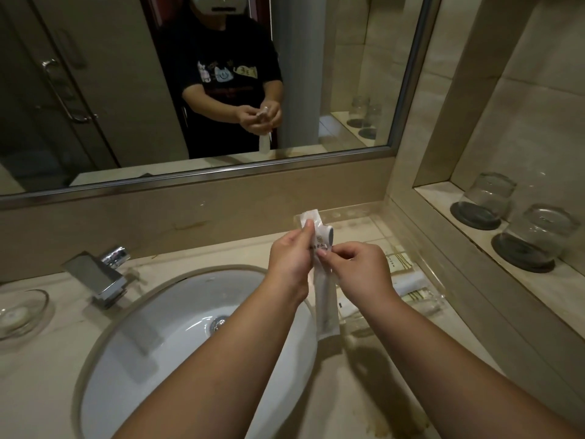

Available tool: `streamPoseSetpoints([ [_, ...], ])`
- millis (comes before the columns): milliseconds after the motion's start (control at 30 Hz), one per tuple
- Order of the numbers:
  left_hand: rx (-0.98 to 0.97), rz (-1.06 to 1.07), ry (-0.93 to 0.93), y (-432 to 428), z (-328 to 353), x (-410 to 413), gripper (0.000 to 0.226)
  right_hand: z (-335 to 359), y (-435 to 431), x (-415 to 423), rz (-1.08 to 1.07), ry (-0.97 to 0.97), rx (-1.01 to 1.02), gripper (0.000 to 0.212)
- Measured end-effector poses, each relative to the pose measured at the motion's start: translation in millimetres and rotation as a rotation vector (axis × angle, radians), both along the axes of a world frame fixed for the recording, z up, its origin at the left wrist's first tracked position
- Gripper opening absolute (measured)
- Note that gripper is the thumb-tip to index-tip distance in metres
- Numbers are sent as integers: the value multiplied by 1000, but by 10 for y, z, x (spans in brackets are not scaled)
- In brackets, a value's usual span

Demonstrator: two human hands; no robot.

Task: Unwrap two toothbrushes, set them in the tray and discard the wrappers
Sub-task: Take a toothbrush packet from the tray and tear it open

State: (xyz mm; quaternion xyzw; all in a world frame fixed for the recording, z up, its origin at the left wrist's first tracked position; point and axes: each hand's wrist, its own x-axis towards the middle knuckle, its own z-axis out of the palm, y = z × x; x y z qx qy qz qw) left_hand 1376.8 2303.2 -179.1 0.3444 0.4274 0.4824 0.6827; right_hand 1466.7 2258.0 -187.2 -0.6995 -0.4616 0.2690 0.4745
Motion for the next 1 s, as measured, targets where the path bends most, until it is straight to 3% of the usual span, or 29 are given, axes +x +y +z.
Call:
streamPoseSetpoints([
  [167,126,-205,272,-209,-166,-78,24,104,39,118,-10,294,-27,18],
  [300,123,-163,264,-253,-181,-79,20,181,57,205,66,522,-103,15],
  [533,51,-225,205,-300,-167,-79,25,213,90,465,19,606,-218,12],
  [1000,20,-333,223,-270,-244,-126,21,81,139,448,146,526,-174,7],
])
